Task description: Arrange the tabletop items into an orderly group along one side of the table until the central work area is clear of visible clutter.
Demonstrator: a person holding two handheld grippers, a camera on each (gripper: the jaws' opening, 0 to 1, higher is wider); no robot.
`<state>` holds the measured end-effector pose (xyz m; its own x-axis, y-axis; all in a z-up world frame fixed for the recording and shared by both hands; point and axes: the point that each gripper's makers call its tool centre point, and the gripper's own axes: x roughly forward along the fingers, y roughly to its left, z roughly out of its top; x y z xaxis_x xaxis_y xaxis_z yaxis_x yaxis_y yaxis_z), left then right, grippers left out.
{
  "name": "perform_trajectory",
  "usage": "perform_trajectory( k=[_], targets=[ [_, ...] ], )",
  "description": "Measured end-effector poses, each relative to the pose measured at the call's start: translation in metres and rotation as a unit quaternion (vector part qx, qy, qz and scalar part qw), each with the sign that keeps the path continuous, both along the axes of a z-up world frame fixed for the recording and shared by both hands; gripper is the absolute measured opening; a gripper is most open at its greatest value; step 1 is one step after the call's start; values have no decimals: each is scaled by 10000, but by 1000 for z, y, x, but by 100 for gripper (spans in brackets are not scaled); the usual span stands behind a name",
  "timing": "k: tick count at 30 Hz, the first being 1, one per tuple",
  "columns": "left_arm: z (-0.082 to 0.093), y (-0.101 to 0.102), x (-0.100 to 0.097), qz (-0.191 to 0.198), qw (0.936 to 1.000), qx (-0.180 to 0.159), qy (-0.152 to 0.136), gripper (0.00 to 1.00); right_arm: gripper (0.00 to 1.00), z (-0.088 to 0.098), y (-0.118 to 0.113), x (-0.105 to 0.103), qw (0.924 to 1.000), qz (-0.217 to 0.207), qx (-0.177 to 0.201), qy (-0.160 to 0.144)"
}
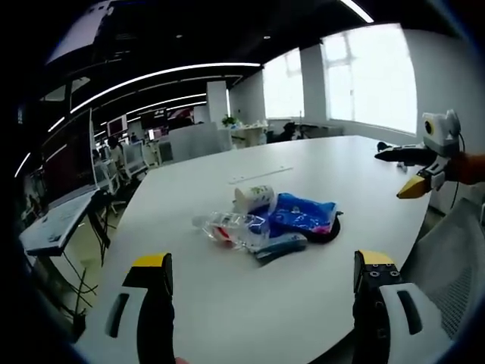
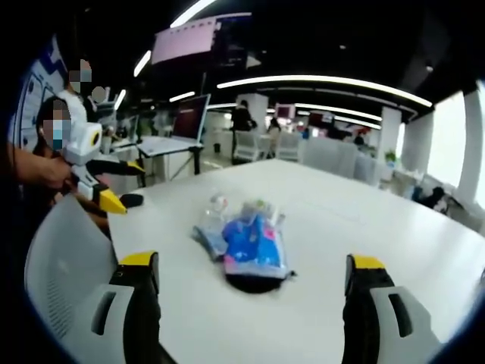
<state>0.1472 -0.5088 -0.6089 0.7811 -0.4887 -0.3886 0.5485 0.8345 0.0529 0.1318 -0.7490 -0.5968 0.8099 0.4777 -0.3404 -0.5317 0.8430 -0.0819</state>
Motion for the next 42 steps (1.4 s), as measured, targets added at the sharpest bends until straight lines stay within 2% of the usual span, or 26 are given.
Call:
perform_trajectory(
  k=[22,28,42],
  targets=[
    [-7,9,7,41,9998,-50,176,99,100,-2,17,10,9998,175,-22,104],
    [-7,14,13,105,9996,-133,223,99,100,-3,26,18,9995,286,-23,139],
    [-18,20,21,180,9993,-78,332,99,99,-9,49,37,9976,636,-92,253]
  ],
)
